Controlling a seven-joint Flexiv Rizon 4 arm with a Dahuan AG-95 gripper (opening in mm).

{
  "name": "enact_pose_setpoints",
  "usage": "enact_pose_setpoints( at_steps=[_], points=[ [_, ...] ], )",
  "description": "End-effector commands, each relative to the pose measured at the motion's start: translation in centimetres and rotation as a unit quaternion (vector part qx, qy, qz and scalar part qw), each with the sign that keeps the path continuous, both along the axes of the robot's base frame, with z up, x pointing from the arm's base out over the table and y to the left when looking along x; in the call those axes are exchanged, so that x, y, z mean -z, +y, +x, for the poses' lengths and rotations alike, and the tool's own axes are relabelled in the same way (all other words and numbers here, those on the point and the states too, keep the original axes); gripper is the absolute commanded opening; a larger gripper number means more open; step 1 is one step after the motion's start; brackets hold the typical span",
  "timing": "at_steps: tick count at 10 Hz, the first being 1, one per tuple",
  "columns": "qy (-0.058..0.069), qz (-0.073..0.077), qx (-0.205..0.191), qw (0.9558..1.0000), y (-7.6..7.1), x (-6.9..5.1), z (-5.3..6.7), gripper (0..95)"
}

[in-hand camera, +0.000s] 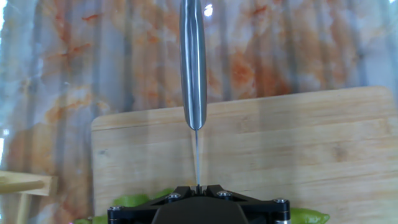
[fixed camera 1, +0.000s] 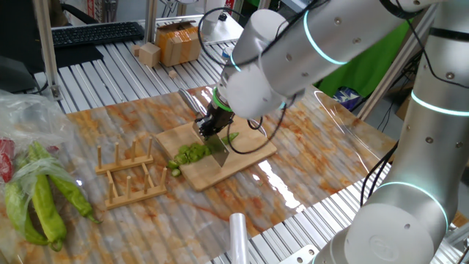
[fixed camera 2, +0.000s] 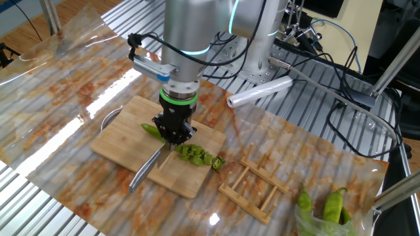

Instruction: Chop the chili peppers

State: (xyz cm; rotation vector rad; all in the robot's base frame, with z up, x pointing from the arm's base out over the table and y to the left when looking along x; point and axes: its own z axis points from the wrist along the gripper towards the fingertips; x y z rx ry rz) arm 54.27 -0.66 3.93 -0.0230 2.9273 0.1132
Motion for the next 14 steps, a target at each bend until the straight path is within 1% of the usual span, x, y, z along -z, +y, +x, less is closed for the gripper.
enact_pose_setpoints(
  at_steps=[1,2,3,4,8,12,13,14],
  points=[
    [-0.004,-0.028,-0.006,0.9996,-0.3,0.1,0.1,0.0],
    [-0.004,-0.031,-0.005,0.9995,-0.3,0.1,0.0,0.0],
    [-0.002,-0.024,-0.006,0.9997,-0.3,-0.1,-0.1,0.0],
    [-0.001,-0.027,-0.006,0.9996,-0.3,-0.3,-0.1,0.0],
    [0.000,-0.028,-0.006,0.9996,-0.3,-0.5,-0.1,0.0],
    [0.002,-0.029,-0.007,0.9996,-0.4,-1.1,-0.1,0.0],
    [0.000,-0.029,-0.007,0.9995,-0.4,-0.9,-0.2,0.0],
    [-0.003,-0.031,-0.008,0.9995,-0.4,-0.3,-0.2,0.0]
  ],
)
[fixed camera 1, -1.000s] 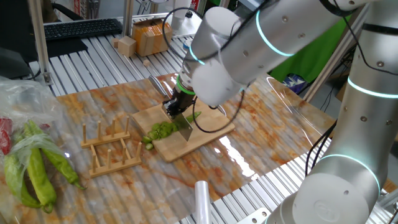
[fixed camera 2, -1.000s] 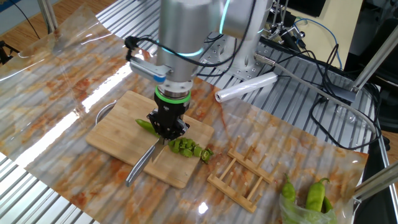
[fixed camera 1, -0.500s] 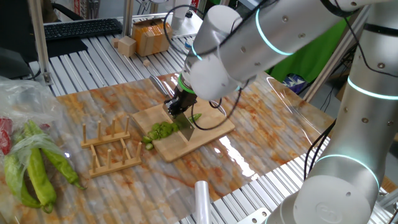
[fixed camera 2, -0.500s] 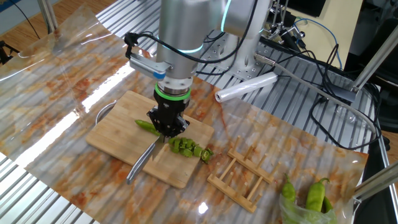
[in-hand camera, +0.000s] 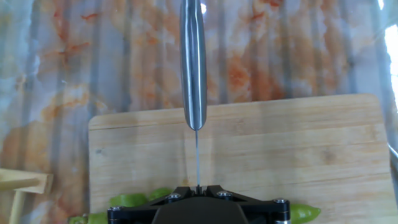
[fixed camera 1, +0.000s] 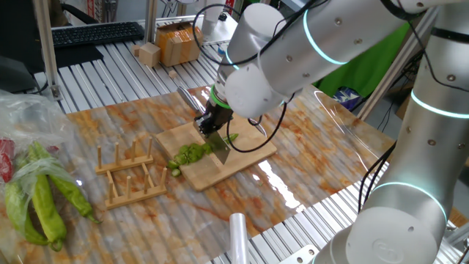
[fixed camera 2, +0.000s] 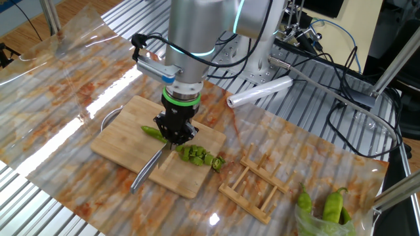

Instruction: Chop the chili peppers

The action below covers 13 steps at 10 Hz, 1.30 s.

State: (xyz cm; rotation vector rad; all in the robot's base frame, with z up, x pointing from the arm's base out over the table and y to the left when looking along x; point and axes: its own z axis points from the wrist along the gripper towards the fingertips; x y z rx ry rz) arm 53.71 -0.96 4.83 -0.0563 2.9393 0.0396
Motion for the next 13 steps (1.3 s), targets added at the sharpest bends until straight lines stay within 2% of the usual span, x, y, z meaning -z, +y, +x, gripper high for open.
enact_pose_setpoints(
  at_steps=[1,2,3,4,6,11,12,13],
  points=[
    [-0.013,-0.003,0.001,0.9999,-0.2,1.7,0.2,0.0],
    [-0.016,-0.001,0.001,0.9999,-0.2,2.2,0.1,0.0],
    [0.002,0.005,0.002,1.0000,-0.2,1.8,0.1,0.0],
    [-0.007,0.005,0.004,1.0000,0.1,1.3,0.3,0.0],
    [0.009,-0.005,0.002,1.0000,0.2,0.6,0.2,0.0],
    [0.020,-0.006,0.003,0.9998,0.2,-0.7,0.1,0.0],
    [0.026,-0.004,0.005,0.9996,0.2,-1.3,0.1,0.0],
    [0.026,-0.005,0.004,0.9996,0.2,-1.6,0.1,0.0]
  ],
)
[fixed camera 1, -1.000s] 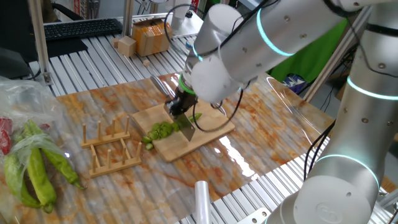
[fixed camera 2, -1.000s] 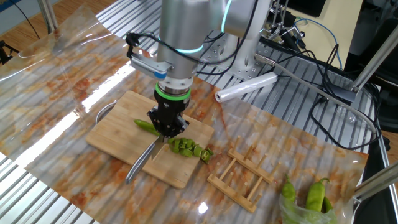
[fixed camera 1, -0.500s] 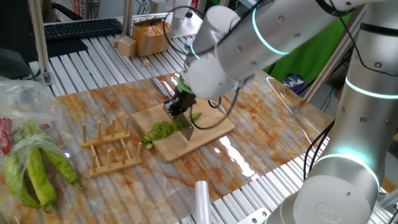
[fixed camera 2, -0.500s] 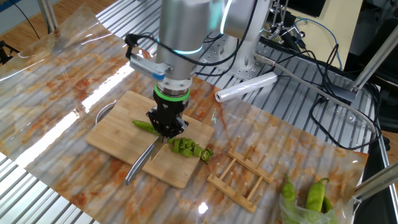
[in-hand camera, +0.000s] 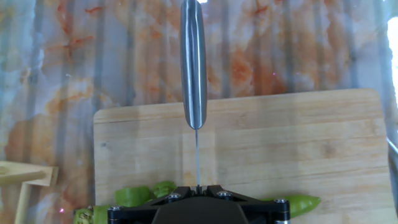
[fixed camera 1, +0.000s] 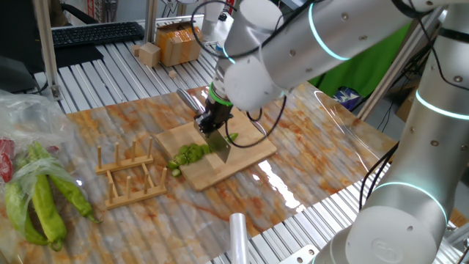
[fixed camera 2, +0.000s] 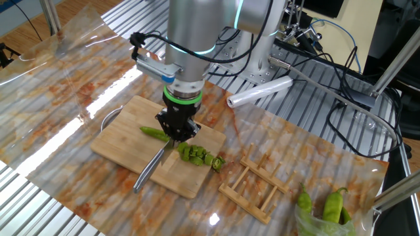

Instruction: Chop the chili peppers

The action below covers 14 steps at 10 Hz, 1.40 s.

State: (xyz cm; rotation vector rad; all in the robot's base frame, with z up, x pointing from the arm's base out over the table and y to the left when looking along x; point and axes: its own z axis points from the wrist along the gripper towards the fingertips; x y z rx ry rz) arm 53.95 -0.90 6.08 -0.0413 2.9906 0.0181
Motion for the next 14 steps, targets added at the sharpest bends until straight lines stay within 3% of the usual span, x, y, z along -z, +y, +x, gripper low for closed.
enact_pose_setpoints(
  at_steps=[1,6,14],
  points=[
    [0.001,0.001,-0.004,1.0000,0.0,-0.6,-0.1,0.0],
    [0.001,0.004,-0.017,0.9999,-1.7,-0.8,0.0,0.0],
    [0.000,0.006,-0.024,0.9997,-2.2,-0.5,0.0,0.0]
  ],
)
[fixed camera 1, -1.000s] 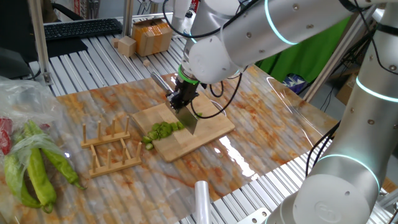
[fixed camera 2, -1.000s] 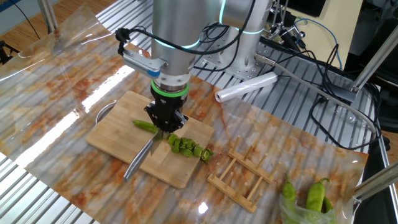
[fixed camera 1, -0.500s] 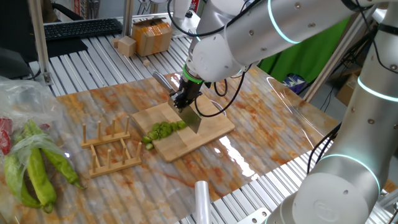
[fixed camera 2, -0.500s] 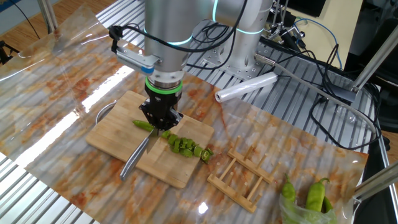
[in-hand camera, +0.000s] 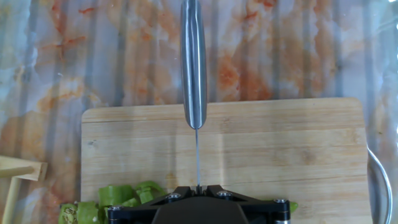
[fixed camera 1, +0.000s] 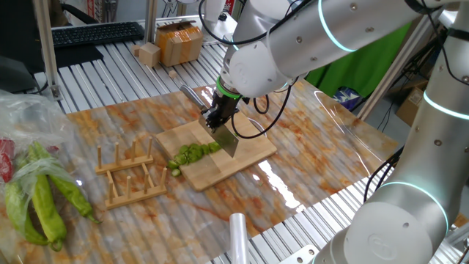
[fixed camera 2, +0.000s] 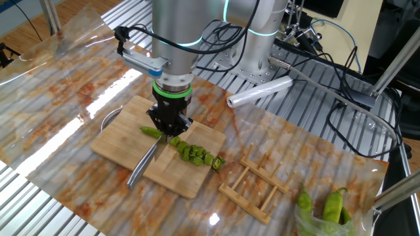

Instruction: Chop the chili peppers

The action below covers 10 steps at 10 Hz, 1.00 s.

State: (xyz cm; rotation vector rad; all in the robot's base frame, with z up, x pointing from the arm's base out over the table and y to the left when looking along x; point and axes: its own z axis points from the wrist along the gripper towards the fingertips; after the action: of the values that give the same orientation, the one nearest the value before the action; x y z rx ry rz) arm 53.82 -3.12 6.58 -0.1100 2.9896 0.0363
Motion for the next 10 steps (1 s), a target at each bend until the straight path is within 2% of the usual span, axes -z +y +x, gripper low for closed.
enact_pose_setpoints(
  at_steps=[1,10],
  points=[
    [0.000,0.004,-0.001,1.0000,0.03,-0.04,0.09,0.0],
    [-0.003,0.001,-0.012,0.9999,0.02,-0.01,0.10,0.0]
  ],
)
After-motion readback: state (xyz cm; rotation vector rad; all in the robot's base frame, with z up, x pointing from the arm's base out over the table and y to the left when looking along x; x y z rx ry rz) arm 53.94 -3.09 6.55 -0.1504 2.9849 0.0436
